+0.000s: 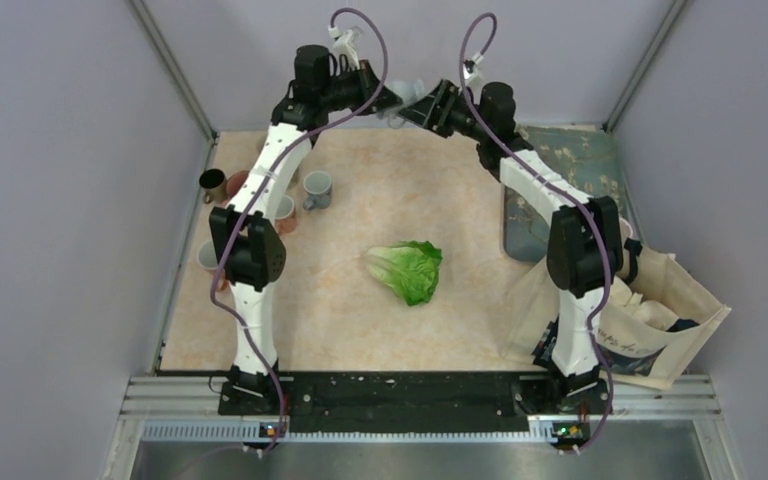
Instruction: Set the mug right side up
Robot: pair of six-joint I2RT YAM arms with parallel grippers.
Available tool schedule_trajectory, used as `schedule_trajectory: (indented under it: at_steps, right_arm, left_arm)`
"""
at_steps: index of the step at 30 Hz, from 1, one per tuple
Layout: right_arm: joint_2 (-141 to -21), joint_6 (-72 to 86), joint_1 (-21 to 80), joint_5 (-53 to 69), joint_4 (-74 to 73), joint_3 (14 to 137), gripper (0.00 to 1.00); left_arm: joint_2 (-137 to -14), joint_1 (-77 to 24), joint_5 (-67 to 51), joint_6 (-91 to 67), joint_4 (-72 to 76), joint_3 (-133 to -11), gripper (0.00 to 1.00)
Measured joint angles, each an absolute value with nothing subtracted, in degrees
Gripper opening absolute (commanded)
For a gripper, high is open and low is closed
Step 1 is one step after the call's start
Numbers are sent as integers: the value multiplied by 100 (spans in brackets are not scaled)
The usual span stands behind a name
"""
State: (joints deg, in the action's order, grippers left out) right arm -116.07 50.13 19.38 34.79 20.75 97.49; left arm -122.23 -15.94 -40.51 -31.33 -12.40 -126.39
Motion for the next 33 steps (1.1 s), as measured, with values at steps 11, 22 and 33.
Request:
schedule_trajectory:
  at_steps: [11, 22, 33]
  right_arm:
    - [-10728, 2571, 1872, 2438, -281, 9756, 85]
    - [-10337, 1684, 1498, 1162, -1238, 9870, 86]
    - [-10186, 1385, 1428, -1, -1708, 9867, 87]
  left_arm:
    - [-11880, -1459, -3201, 696, -4753, -12678, 0]
    - [-11148, -1594, -1938, 4110, -7795, -11177, 0]
    - [-11148, -1656, -222, 4880, -7312, -9445, 9]
